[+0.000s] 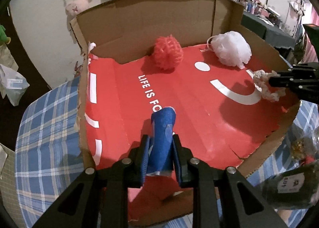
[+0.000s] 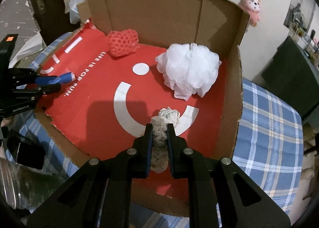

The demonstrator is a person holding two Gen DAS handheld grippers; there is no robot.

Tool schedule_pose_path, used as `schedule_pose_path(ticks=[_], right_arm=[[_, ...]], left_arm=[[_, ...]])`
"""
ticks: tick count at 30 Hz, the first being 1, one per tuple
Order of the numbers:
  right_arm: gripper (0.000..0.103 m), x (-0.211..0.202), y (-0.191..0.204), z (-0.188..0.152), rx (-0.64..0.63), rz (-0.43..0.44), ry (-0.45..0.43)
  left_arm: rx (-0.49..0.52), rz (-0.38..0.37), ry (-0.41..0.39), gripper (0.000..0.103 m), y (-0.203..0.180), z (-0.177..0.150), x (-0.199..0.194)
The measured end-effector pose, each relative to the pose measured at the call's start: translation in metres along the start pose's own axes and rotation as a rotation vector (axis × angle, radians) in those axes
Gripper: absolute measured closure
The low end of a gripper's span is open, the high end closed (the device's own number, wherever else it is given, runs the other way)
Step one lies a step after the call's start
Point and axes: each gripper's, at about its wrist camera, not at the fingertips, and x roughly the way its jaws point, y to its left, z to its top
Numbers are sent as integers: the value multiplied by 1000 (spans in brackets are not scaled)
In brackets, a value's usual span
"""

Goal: Organize soft objects
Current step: 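Open the right tool dropping the rope toy while the left tool releases the blue tube, then withdraw both open tools from the box back over the table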

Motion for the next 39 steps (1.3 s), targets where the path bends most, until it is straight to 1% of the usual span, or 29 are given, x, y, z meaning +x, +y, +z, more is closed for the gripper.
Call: schedule_pose_path(ticks=[3,7,9,11,12,13,14,15,16,18,19,20,21,24,29,33,35,39], right_arm=[[90,8,0,2,9,-13,29],[90,12,1,2,-5,-41,48],[89,14,3,2,-16,-46,59],[89,15,4,2,-23,-58,67],[89,15,4,2,-24,-60,72],[88,16,5,2,-26,-69,80],[86,17,6,2,-32,-76,83],[85,16,7,2,-35,-86,82],[80,16,8,2,-33,-90,84],[74,14,8,2,-29,-86,77],[52,12,8,2,-26,-88,70],[25,10,9,2,-25,-94,62],[23,8,10,3,-25,-96,56],[24,-7,12,2,-26,-100,2],[24,-41,20,-1,-10,-113,-63],[23,-79,29,-12,9,-113,-130],[20,-97,34,-19,20,-110,-167],[19,-131,50,-34,23,-118,-250]], left_arm=[[17,24,8,77,-3,0,3],[24,29,13,77,-4,1,6],[29,25,12,72,-5,1,6],[32,5,5,59,-7,2,5],[35,0,1,56,-9,2,4],[41,1,-6,49,-11,2,2],[48,7,-13,38,-13,3,0],[54,20,-24,32,-15,3,-2],[58,27,-41,27,-17,3,-6],[58,12,-56,27,-18,3,-11],[51,11,-63,27,-17,4,-15],[45,13,-70,27,-17,5,-19],[40,12,-80,27,-17,6,-24],[24,5,-110,25,-16,7,-39],[-22,-13,-200,10,-22,-2,-78],[-52,-34,-277,5,-34,-16,-115],[-66,-38,-326,0,-41,-25,-134],[-89,-39,-405,0,-52,-42,-171]])
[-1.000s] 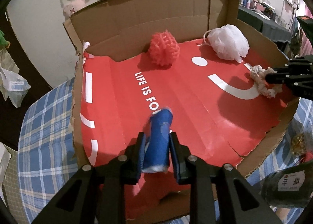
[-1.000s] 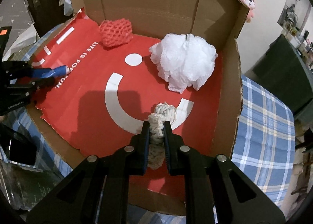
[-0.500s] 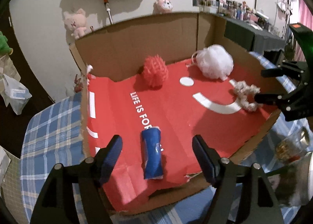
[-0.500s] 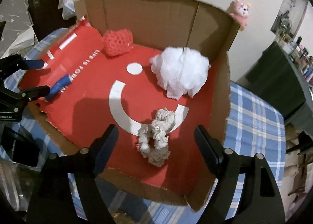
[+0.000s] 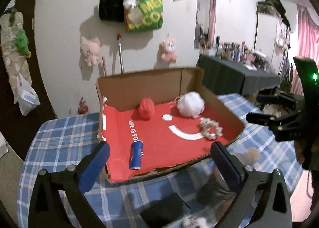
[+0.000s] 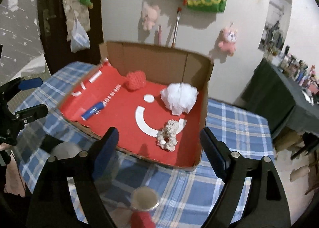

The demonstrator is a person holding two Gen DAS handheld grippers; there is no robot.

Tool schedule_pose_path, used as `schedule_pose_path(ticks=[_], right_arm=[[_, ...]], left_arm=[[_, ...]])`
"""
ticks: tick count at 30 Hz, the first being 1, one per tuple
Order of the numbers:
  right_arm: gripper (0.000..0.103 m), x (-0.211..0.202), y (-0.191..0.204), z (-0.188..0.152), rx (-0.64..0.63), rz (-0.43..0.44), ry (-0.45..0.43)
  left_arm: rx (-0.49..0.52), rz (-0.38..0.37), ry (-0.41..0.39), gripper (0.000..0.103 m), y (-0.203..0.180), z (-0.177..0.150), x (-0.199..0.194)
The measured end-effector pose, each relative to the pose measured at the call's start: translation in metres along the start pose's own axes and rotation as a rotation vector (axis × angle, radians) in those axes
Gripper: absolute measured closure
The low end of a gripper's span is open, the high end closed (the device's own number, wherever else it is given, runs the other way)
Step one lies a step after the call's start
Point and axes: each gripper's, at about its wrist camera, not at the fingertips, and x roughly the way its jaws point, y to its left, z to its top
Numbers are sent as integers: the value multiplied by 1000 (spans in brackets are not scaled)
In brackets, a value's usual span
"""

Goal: Organize soft objects
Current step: 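Withdraw both open tools from the box back over the table, then grasp the black fluffy ball with the left tool while the right tool grasps the tan felt disc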

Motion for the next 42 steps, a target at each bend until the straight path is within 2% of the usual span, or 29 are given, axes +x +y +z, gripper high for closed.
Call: schedule_pose_path(ticks=[3,5,12,19,24,27,34,42], right_arm=[[17,-33,11,-9,9,6,-73],[11,-55,20,-17,11,6,-130],[11,-117,49,-54,39,2,-304],[11,-143,75,-98,60,-38,-383],[10,-145,87,-130,84,-78,-424],[10,-136,90,-145,93,-103,-404],[10,-111,88,-172,148,-88,-336],[10,-85,92,-187,162,-46,-270]], left_arm=[[-12,1,-52,0,-8,-5,-25],[-22,8,-87,0,-15,-13,-42],[-33,30,-150,0,-37,-43,-76],[-91,77,-193,0,-48,-81,-95],[-79,137,-221,0,-58,-102,-101],[-72,149,-207,0,-63,-117,-99],[-89,142,-135,0,-64,-144,-82],[-118,183,-60,0,-47,-163,-65]])
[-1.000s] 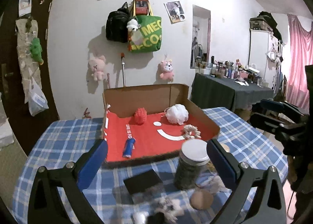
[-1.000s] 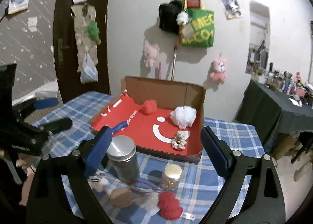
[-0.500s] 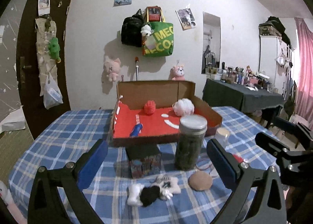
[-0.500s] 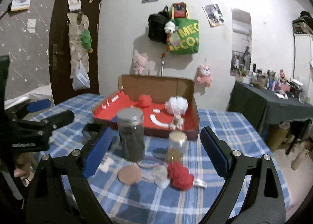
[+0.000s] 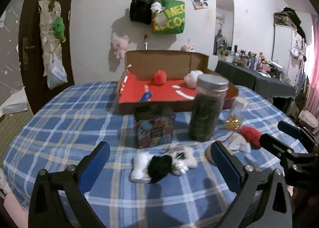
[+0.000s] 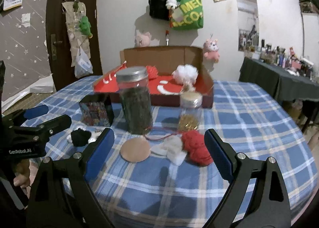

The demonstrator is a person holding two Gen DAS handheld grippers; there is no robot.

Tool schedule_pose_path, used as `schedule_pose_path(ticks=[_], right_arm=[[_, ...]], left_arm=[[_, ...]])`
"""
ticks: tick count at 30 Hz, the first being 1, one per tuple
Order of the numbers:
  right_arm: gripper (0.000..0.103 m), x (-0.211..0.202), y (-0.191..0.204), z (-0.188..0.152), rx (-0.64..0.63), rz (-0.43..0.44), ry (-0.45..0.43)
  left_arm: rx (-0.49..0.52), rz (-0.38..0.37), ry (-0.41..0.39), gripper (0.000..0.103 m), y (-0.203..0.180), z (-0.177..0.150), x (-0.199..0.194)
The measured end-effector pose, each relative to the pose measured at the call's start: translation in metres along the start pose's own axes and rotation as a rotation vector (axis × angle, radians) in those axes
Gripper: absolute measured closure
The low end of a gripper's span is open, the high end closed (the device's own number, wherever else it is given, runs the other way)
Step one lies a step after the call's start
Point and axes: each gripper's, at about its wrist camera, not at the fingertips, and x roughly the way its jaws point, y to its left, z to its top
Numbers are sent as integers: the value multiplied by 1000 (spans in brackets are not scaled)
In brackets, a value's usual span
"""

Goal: Organize soft objects
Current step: 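Grasp the black fluffy ball with the left tool while the right tool grasps the tan felt disc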

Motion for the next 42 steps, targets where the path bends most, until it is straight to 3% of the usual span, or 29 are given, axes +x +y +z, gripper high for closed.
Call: schedule_pose_path(ticks=[11,21,26,28,34,36,41,42], right_arm=[[11,39,20,-12,-14,77,113],[14,69,31,-16,-10,131,185],[44,78,35,-17,-25,160,209],[45,82,34,-18,-8,195,232],[45,87,39,-23,-59,143,236],[63,89,39,-23,-66,133,239],[86,87,31,-24,-62,132,232],[86,85,30,-24,-64,134,227]], left_arm=[[-5,16,87,1,33,-12,19],[29,-100,131,26,31,-14,32],[50,-153,159,57,25,-14,42],[54,-173,164,62,24,-16,44],[104,-198,169,71,13,-20,48],[116,-187,173,75,12,-21,52],[97,-198,166,80,14,-19,50],[94,-201,162,80,14,-18,49]])
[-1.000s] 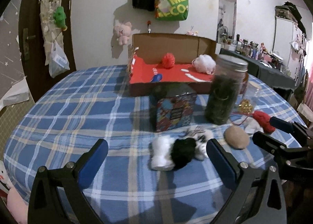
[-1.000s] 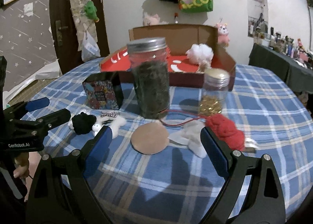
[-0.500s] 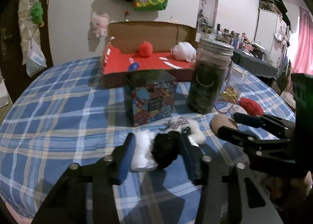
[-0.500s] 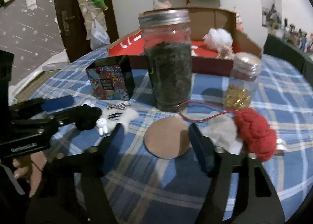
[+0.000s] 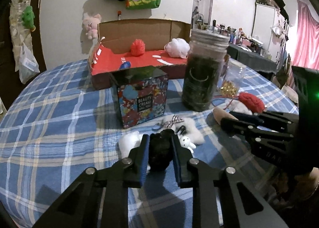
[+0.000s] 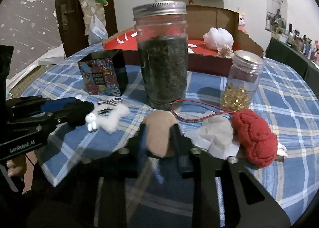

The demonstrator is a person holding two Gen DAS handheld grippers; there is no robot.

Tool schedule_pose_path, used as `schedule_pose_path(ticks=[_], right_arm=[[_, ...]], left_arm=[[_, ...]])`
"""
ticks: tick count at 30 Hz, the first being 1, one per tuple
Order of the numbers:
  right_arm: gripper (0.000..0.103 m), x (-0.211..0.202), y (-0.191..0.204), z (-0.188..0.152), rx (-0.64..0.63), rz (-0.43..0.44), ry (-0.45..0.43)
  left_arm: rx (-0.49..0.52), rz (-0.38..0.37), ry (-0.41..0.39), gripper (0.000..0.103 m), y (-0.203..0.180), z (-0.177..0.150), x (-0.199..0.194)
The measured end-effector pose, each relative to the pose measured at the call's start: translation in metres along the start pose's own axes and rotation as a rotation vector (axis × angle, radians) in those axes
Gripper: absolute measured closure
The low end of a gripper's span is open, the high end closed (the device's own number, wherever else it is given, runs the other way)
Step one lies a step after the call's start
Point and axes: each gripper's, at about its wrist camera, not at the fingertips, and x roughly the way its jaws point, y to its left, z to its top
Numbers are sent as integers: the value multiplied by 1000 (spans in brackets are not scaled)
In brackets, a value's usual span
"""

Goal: Organize soft objects
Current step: 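Grasp the black fluffy ball with the left tool while the right tool grasps the tan felt disc, then lift and carry the black ball and tan disc over into the box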

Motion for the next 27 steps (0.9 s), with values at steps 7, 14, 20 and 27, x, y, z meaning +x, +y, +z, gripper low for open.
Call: schedule_pose_path(ticks=[7,14,20,27], right_arm=[[88,-20,-2,5,2,32,-50],[88,-37,-3,9,-5,26,-89],[88,-41,-9,12,7,26,-90],[88,-43,-18,14,19,16,-89]], left_arm=[[16,-33,-52,81,-11,12,-15],[24,-44,-58,81,-19,16,-14],[24,-39,-55,81,-24,18,-12],[24,-30,-66,81,-25,27,-14]])
